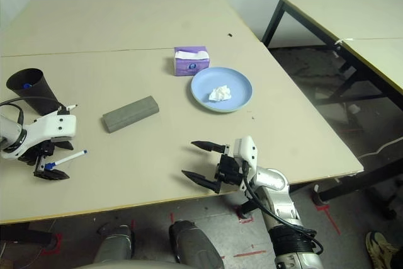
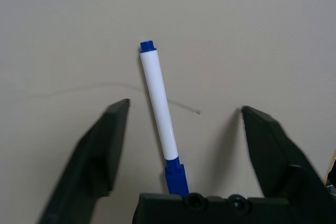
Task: Organize and tidy the items on the table.
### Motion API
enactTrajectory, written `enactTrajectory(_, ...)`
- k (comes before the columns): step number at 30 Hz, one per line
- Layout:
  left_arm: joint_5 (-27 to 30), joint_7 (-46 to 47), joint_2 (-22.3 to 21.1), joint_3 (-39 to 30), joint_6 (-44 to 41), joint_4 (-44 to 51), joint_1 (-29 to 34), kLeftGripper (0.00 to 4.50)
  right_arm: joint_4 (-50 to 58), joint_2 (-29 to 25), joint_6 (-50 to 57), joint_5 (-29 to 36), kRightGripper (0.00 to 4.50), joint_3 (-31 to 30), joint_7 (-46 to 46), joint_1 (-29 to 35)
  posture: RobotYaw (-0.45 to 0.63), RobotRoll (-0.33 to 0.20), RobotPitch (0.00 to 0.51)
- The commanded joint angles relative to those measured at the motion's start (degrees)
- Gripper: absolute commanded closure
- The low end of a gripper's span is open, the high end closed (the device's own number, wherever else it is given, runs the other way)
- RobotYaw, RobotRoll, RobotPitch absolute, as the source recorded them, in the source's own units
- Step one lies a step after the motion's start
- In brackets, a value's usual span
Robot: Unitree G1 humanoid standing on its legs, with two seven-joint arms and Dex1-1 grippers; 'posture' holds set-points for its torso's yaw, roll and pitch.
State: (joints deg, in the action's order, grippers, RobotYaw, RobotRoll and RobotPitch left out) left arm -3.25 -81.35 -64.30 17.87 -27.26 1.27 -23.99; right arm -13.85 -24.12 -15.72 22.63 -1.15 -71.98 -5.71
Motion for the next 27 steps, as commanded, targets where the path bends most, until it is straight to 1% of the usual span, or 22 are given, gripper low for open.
enactTrajectory(1,-0.3,0.1,-0.6,-0.3,0.1,-0.2,0.9,1.5,1.1,-0.4,0.7,0.3,0.0,-0.4,0.1,-0.1,-0.11,0.0,0.085)
enactTrajectory(7,0.1,0.6,-0.8,-1.1,-0.1,-0.5,2.1,3.53,2.2,-0.4,1.5,0.4,0.0,-0.2,0.6,-0.2,-0.11,0.0,0.079)
enactTrajectory(10,0.2,1.0,-0.6,-1.5,0.1,-0.8,2.3,4.44,2.4,-0.4,1.8,0.4,0.0,-0.1,0.9,-0.6,-0.11,0.0,0.077)
enactTrajectory(15,1.4,1.1,-0.2,-2.4,-0.1,-1.1,2.4,4.49,1.8,0.1,1.7,0.0,0.0,-0.5,1.3,-1.3,-0.1,0.0,0.078)
enactTrajectory(19,5.1,-0.3,-0.2,-4.5,-1.7,0.2,2.3,4.49,1.4,0.5,1.4,-0.3,0.0,-0.8,1.2,-1.1,-0.09,0.0,0.081)
enactTrajectory(25,19.2,-2.8,1.5,-14.6,-9.3,3.5,-0.6,4.49,1.1,0.5,1.3,-0.4,0.0,-1.2,0.8,-1.1,-0.07,0.0,0.082)
enactTrajectory(27,26.1,-2.2,3.5,-19.9,-13.9,3.6,-2.7,4.49,0.9,0.4,1.3,-0.4,0.0,-1.3,0.7,-1.2,-0.07,0.0,0.083)
